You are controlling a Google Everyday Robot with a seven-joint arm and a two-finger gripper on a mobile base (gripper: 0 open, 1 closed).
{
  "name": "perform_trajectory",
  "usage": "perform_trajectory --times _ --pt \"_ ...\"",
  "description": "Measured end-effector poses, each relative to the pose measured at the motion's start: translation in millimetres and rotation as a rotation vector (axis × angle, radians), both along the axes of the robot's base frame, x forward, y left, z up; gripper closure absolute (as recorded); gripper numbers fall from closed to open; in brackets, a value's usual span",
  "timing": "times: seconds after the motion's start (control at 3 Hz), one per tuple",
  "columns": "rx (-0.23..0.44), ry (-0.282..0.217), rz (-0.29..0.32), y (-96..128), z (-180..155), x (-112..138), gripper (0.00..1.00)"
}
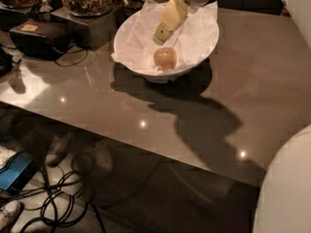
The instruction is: Pick apple from white bowl
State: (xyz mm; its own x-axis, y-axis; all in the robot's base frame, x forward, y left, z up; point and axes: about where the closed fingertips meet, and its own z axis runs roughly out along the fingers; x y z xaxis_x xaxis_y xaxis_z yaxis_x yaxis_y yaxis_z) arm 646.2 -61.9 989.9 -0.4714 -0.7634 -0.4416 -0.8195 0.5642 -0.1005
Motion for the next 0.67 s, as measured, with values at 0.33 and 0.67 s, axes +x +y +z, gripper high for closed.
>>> perform_trajectory --times 0.33,0.67 --pt "-0.015 0.019 -0.031 -0.7 -11.4 7.8 0.13" --pt "-0.039 0.046 -0.047 0.9 -27.2 15.3 0.14"
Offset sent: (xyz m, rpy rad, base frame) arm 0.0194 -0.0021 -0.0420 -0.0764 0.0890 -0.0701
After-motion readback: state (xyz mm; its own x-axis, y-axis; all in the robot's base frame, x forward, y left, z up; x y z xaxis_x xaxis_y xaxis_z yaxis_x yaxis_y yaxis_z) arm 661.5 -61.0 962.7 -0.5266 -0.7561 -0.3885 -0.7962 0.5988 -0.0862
